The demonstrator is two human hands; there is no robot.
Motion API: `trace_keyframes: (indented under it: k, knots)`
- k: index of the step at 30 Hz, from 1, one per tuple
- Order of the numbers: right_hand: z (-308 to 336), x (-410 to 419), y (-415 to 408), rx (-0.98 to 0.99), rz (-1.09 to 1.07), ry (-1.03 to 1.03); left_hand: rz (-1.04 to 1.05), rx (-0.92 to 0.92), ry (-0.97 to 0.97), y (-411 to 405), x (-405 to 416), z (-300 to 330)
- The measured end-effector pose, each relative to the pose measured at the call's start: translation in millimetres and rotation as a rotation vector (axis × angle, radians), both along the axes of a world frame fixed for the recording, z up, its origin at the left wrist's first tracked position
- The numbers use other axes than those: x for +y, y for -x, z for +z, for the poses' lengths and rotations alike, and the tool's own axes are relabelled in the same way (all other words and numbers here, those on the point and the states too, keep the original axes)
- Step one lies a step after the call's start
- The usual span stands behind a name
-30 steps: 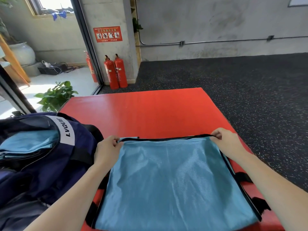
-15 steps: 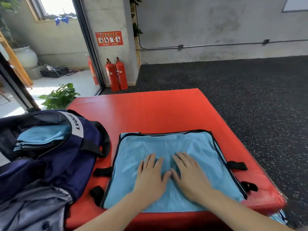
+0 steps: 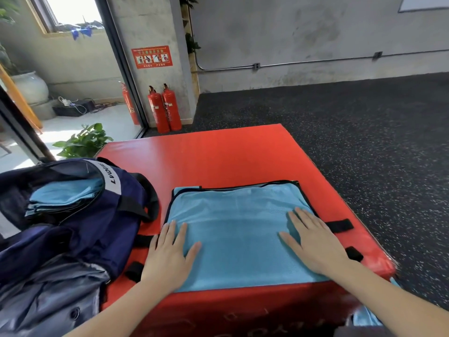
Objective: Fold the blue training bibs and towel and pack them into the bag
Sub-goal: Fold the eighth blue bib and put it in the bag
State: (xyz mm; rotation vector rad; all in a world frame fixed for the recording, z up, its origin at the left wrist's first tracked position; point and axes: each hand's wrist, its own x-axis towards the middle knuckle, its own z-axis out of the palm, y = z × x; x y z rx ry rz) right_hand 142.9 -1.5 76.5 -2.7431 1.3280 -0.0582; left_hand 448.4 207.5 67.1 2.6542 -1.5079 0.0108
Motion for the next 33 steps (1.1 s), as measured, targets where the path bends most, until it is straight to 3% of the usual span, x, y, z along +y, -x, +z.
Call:
trace_keyframes:
  k: [18,33]
  knots:
    - [-6.5,-43.5,-28.2,-0.055,-0.194,0.02,-0.207,0.026,-0.133,-61.8,-121.6,22.5]
    - [24.1,-6.0,3.0,-0.119,0.128,-0.203,-0.098,0.247,-0.051,-25.5,-26.2,28.8]
